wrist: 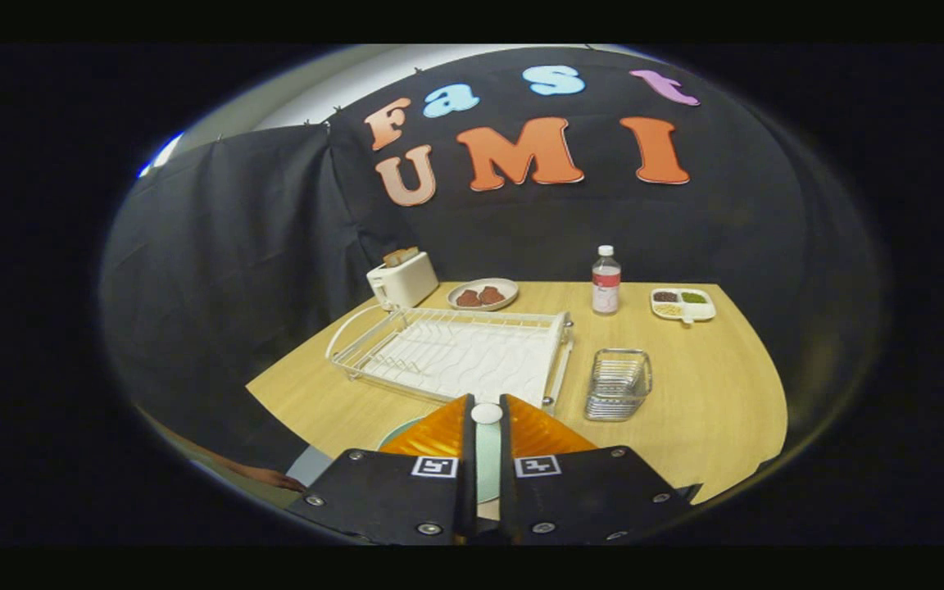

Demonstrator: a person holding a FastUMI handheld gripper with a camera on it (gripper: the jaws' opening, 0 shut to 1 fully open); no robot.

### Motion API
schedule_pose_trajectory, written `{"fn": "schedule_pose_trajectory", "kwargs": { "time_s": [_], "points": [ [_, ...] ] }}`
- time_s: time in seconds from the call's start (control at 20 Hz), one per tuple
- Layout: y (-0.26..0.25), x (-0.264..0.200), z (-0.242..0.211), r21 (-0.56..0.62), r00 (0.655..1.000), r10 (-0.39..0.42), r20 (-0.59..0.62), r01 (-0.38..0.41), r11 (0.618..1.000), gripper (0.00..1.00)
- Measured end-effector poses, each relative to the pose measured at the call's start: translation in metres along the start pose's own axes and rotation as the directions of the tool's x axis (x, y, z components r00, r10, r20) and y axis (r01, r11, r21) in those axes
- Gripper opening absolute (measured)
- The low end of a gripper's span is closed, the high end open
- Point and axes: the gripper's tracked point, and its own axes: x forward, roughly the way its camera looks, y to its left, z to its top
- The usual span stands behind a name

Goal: Take the plate from the dish rack, then take the spoon from the basket and place it into the plate.

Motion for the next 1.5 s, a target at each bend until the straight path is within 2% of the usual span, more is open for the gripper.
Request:
{"fn": "schedule_pose_trajectory", "kwargs": {
  "time_s": [0.35, 0.65, 0.85, 1.05, 1.5],
  "points": [
    [0.036, 0.038, -0.041, 0.040, 0.992, 0.074, -0.103, -0.070, 0.997, 0.11],
    [0.042, 0.050, -0.064, -0.013, 0.986, 0.061, -0.154, -0.064, 0.998, 0.11],
    [0.043, 0.052, -0.067, -0.007, 0.986, 0.073, -0.151, -0.075, 0.997, 0.11],
    [0.038, 0.053, -0.093, 0.091, 0.971, 0.070, -0.229, -0.050, 0.995, 0.15],
    [0.021, 0.049, -0.143, 0.186, 0.935, 0.037, -0.354, 0.032, 0.982, 0.22]
  ]
}}
